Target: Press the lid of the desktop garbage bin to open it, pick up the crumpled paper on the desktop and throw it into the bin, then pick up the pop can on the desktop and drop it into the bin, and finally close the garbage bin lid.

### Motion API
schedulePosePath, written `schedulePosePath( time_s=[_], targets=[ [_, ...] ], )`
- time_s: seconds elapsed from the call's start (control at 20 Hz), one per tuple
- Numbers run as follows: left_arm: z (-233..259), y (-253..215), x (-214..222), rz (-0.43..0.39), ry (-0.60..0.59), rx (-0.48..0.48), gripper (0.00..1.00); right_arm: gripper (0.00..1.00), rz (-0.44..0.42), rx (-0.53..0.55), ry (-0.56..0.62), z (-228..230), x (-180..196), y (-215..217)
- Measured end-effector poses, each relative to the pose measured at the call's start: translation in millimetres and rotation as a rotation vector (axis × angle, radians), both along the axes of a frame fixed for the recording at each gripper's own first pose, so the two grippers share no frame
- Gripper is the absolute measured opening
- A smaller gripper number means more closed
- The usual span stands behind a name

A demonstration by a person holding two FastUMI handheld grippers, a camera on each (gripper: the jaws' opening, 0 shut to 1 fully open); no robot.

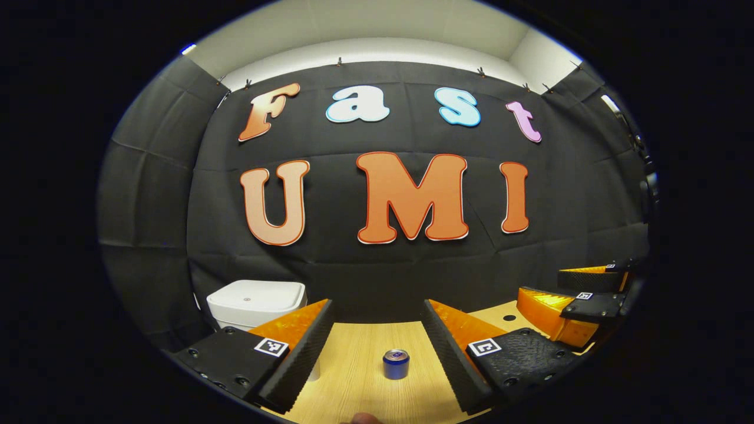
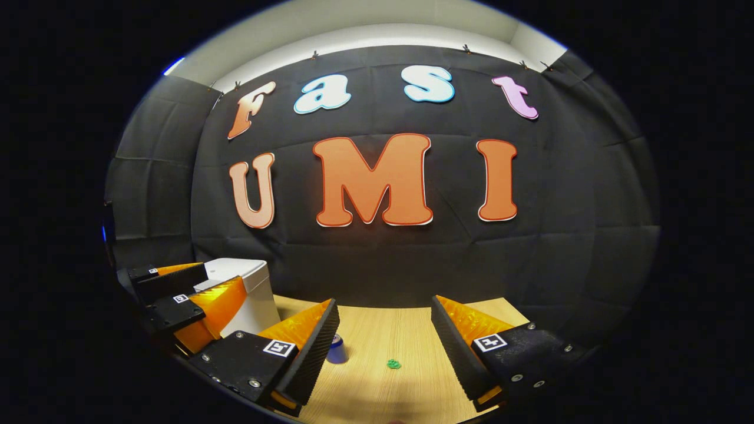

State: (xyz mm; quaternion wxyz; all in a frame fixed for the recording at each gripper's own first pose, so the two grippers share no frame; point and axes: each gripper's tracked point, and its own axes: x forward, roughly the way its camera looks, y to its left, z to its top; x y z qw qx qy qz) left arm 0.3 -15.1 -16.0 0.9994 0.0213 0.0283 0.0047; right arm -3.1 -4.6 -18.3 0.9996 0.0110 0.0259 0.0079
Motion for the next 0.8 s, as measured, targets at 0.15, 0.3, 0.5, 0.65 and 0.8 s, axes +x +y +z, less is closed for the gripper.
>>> schedulePosePath(
  time_s=[0.15, 0.3, 0.5, 0.65, 0.8],
  targets=[
    [-2, 7, 1, 0.011, 0.010, 0.003, 0.95, 0.94, 0.001, -0.003, 0.002, -1, 0, 3],
    [-7, 11, 1, 0.013, 0.023, -0.005, 0.95, 0.94, 0.004, -0.006, 0.014, -4, 0, 6],
    [-10, 9, 0, 0.003, 0.035, -0.005, 0.95, 0.94, 0.007, -0.012, 0.014, -4, 0, 7],
    [-9, 8, 2, -0.002, 0.036, -0.005, 0.96, 0.94, 0.000, -0.015, 0.013, -4, -1, 5],
    [-16, 7, 2, -0.003, 0.055, 0.001, 0.95, 0.94, -0.006, -0.016, 0.019, -5, -1, 4]
  ],
)
